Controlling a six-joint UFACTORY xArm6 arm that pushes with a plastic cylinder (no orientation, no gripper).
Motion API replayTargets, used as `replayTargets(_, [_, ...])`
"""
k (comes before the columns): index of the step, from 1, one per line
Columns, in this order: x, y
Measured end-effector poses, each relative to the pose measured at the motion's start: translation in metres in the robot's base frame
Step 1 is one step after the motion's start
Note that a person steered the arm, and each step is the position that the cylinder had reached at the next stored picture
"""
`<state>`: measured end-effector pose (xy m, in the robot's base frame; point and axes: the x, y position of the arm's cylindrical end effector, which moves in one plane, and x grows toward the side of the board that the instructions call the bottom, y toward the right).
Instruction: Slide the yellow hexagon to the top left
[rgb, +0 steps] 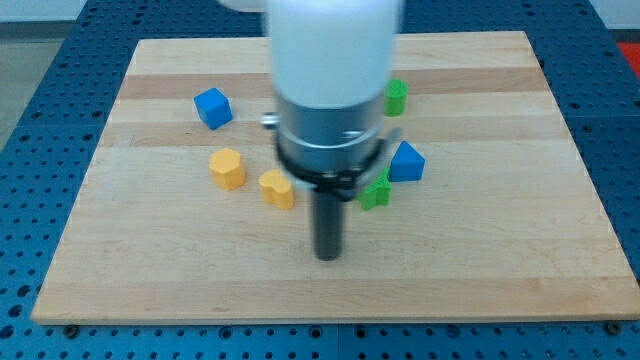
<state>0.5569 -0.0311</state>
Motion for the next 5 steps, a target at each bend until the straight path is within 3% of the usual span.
replayTargets(2, [-0.019, -0.079])
replayTargets(5, [-0.081, -0.103])
